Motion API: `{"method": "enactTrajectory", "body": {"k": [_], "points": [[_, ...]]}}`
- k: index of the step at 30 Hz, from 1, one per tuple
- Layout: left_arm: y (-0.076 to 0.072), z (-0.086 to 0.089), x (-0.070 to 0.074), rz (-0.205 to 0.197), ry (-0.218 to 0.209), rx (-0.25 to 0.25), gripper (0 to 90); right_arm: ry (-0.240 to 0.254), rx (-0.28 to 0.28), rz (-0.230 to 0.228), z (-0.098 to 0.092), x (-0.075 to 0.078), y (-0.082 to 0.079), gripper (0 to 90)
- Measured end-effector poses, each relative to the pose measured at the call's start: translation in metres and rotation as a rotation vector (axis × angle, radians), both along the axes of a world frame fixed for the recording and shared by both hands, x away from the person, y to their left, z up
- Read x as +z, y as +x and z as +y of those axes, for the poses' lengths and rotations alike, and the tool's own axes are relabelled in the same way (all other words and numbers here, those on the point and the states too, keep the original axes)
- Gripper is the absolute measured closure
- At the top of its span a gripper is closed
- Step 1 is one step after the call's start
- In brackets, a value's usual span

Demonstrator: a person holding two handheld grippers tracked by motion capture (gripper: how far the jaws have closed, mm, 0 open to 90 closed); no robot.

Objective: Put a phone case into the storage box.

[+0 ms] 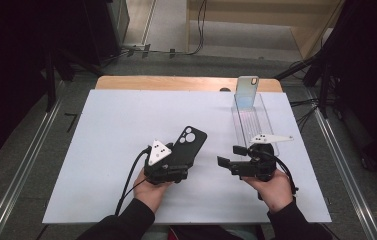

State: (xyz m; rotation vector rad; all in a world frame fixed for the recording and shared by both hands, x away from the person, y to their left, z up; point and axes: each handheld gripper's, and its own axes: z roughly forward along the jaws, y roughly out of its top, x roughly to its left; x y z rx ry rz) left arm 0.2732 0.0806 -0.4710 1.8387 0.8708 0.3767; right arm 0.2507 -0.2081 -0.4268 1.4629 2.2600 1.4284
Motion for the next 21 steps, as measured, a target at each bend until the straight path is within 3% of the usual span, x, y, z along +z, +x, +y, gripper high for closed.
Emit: {"method": "enactTrajectory", "body": {"k": [5, 21], "points": [[0.002, -0.002, -0.002, 0.023, -0.040, -0.015, 14.3, 0.008, -0.005, -0.007, 0.006, 0.004, 0.004, 18.3], [-0.006, -0.007, 0.000, -0.032, -0.052, -0.008, 14.3, 0.065, -0.038, 0.058, 0.022, 0.004, 0.025, 20.0]]}}
